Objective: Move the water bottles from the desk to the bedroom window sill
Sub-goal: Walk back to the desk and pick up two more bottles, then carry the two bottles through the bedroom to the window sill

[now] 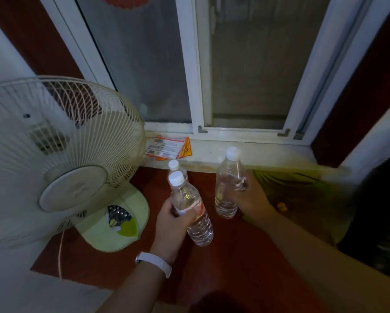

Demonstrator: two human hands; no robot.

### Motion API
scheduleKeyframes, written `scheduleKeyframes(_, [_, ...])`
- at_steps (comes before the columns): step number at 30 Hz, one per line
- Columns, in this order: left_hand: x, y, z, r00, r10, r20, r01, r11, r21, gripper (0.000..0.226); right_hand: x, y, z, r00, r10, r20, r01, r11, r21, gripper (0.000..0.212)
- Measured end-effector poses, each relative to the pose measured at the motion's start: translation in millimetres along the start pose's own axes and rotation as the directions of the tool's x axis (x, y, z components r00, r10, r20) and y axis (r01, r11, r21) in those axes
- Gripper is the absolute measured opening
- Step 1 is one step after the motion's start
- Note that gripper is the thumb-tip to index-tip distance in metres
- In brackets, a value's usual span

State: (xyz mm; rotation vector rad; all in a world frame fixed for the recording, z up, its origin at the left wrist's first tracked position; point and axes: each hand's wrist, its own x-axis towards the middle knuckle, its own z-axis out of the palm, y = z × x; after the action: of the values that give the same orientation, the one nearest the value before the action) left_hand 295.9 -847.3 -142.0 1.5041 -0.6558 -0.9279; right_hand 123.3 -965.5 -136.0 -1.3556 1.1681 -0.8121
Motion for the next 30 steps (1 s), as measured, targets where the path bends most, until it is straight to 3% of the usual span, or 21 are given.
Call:
scheduleKeyframes(5, [0.4, 8.0, -14.0, 0.993, 0.029, 0.116, -0.031, 0.999, 0.014, 0.037, -46.4, -11.2, -0.4, 0.993, -0.065, -0.094, 0.061, 0.997, -0.053, 0.038])
scheduleKeyframes(12, [-9.9, 9.5, -16.1, 0.918, 0.033, 0.395, -0.035, 0.999, -0.001, 0.045, -124.6, -6.0, -4.2, 0.941, 0.006, -0.337, -0.021, 0.999, -0.040, 0.042])
scheduleKeyframes(21, [-73.4, 16.1, 38.4, 0.753, 0.057, 0.655, -0.073, 0.997, -0.002, 0.039, -229.6, -9.9, -40.3, 0.819, 0.103, -0.565, -0.103, 0.994, 0.032, 0.044])
scheduleKeyframes(30, [-187.8, 17.2, 114.0, 0.586, 0.038, 0.810, -0.093, 0.995, 0.021, 0.042, -357.4, 5.8, -99.8, 0.645, 0.134, -0.752, -0.092, 0.991, 0.098, 0.041])
